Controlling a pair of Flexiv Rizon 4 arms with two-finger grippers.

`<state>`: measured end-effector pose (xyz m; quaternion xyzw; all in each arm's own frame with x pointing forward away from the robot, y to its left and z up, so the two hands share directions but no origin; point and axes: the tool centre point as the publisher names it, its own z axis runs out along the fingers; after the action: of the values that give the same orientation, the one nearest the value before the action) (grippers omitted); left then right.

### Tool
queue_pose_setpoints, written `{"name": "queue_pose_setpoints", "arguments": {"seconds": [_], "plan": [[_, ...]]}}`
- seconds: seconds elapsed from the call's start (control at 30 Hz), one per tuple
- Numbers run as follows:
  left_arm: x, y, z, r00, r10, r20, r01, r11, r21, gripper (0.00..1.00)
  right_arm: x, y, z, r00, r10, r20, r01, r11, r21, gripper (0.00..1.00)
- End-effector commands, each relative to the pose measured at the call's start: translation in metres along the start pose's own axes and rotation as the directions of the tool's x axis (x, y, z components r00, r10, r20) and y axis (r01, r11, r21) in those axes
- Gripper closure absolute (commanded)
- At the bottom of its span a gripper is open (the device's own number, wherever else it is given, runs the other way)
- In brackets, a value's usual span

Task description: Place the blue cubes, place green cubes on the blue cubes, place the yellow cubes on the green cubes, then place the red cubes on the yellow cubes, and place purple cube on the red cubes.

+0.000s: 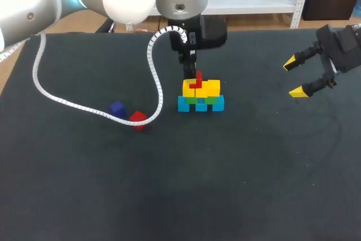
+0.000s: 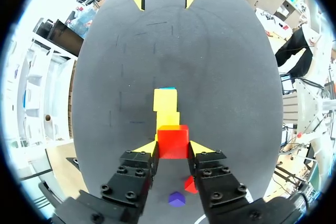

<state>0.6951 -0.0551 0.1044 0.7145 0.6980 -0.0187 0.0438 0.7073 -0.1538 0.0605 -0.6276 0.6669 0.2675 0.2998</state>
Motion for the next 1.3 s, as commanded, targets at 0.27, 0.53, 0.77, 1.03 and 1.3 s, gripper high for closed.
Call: {"name": "queue_pose_setpoints", "arguments": {"seconds": [0.27, 0.53, 0.77, 1.03, 1.3], "plan": [[0.0, 0.0017, 0.003, 1.0, 0.001, -0.001, -0.001, 1.0, 0.01, 1.0, 0.0004, -0.0002, 0.0004, 1.0, -0.001, 0.002, 0.001, 1.0, 0.0, 0.0], [0.0003, 0.0026, 0.0042, 1.0, 0.004, -0.002, -0.004, 1.0, 0.014, 1.0, 0.0004, -0.0002, 0.0004, 1.0, -0.001, 0.002, 0.001, 1.0, 0.0, 0.0], [0.0004, 0.0039, 0.0052, 1.0, 0.005, -0.002, -0.004, 1.0, 0.015, 1.0, 0.0004, -0.0002, 0.0004, 1.0, -0.001, 0.002, 0.001, 1.0, 0.0, 0.0], [0.0013, 0.006, 0.0059, 1.0, 0.007, -0.003, -0.007, 1.0, 0.014, 1.0, 0.0004, -0.0002, 0.0004, 1.0, -0.001, 0.002, 0.001, 1.0, 0.0, 0.0], [0.0016, 0.0066, 0.0064, 1.0, 0.009, -0.002, -0.009, 1.0, 0.016, 1.0, 0.0004, -0.0002, 0.0004, 1.0, -0.001, 0.002, 0.001, 1.0, 0.0, 0.0]]}}
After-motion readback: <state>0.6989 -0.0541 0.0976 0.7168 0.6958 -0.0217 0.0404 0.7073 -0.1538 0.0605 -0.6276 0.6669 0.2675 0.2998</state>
